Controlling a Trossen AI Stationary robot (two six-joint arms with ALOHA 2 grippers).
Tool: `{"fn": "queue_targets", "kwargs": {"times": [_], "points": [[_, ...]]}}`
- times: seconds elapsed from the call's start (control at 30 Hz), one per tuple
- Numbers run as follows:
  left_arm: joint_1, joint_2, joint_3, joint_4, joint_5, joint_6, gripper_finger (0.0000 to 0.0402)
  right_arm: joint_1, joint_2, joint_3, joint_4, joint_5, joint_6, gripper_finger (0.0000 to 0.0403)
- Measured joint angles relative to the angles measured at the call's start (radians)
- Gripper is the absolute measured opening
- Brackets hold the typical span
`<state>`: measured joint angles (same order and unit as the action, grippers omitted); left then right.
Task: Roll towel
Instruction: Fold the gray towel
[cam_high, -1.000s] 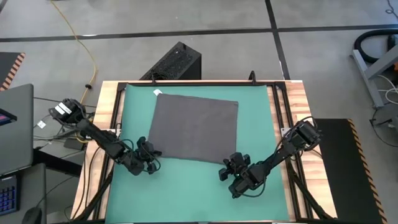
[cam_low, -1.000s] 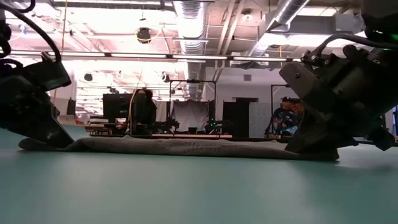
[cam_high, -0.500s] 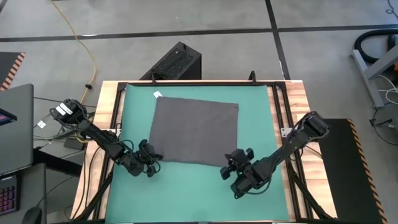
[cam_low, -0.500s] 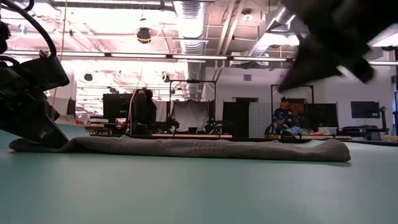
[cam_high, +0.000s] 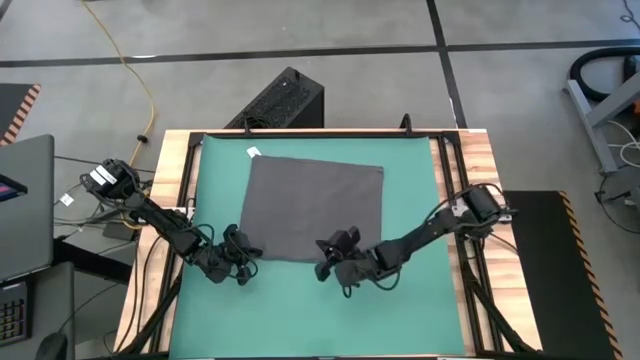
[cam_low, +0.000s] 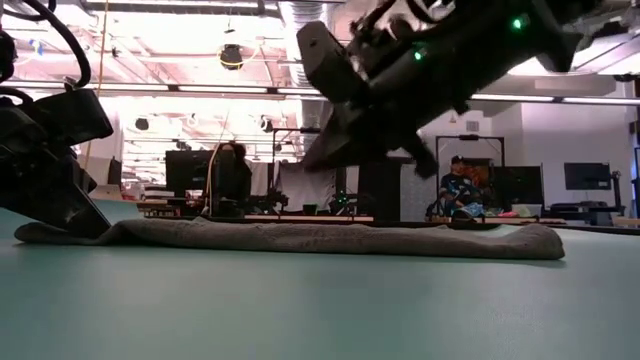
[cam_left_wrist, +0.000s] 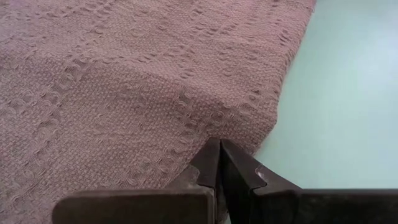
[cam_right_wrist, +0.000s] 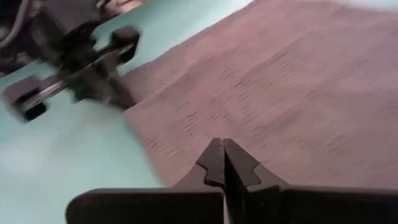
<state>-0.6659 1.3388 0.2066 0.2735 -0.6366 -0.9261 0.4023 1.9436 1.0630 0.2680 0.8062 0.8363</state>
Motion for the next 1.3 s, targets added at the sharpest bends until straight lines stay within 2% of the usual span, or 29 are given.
{"fn": "queue_targets", "kwargs": {"times": [0.1,0.27,0.37,0.53,0.67,0.77,0.9,0.97,1.07,1.13,1.2,1.3], "points": [[0.0,0.0,0.0,0.014,0.003,0.013,0.0,0.005,0.049,0.0,0.026,-0.058,0.032,0.0011],[0.0,0.0,0.0,0.017,0.004,0.013,0.0,0.026,0.102,0.0,0.026,-0.068,0.128,0.001],[0.0,0.0,0.0,0.017,0.01,0.013,0.0,0.039,0.115,0.0,-0.035,-0.087,0.18,0.001],[0.0,-0.035,0.007,-0.002,0.094,0.026,0.0,0.057,0.12,0.003,-0.124,-0.101,0.267,0.001],[0.0,-0.133,0.035,-0.159,0.163,0.033,0.0,0.062,0.119,0.005,-0.148,-0.103,0.276,0.001],[0.0,-0.234,0.06,-0.303,0.159,0.077,0.0,0.061,0.119,0.004,-0.153,-0.11,0.276,0.001],[0.001,-0.361,0.067,-0.361,0.118,0.131,0.0,0.061,0.119,0.003,-0.156,-0.113,0.274,0.001],[0.001,-0.411,0.067,-0.34,0.047,0.126,0.0,0.061,0.119,0.003,-0.147,-0.113,0.274,0.001],[0.002,-0.44,0.067,-0.24,-0.112,0.166,0.0,0.067,0.112,0.02,-0.156,-0.122,0.246,0.001],[0.018,-0.425,0.067,-0.163,-0.158,0.228,0.0,0.072,0.104,0.04,-0.166,-0.139,0.204,0.001],[0.05,-0.389,0.063,-0.079,-0.113,0.284,0.0,0.075,0.092,0.058,-0.174,-0.156,0.156,0.001],[0.083,-0.317,0.058,0.085,0.008,0.366,0.0,0.076,0.066,0.093,-0.171,-0.152,0.067,0.0018]]}}
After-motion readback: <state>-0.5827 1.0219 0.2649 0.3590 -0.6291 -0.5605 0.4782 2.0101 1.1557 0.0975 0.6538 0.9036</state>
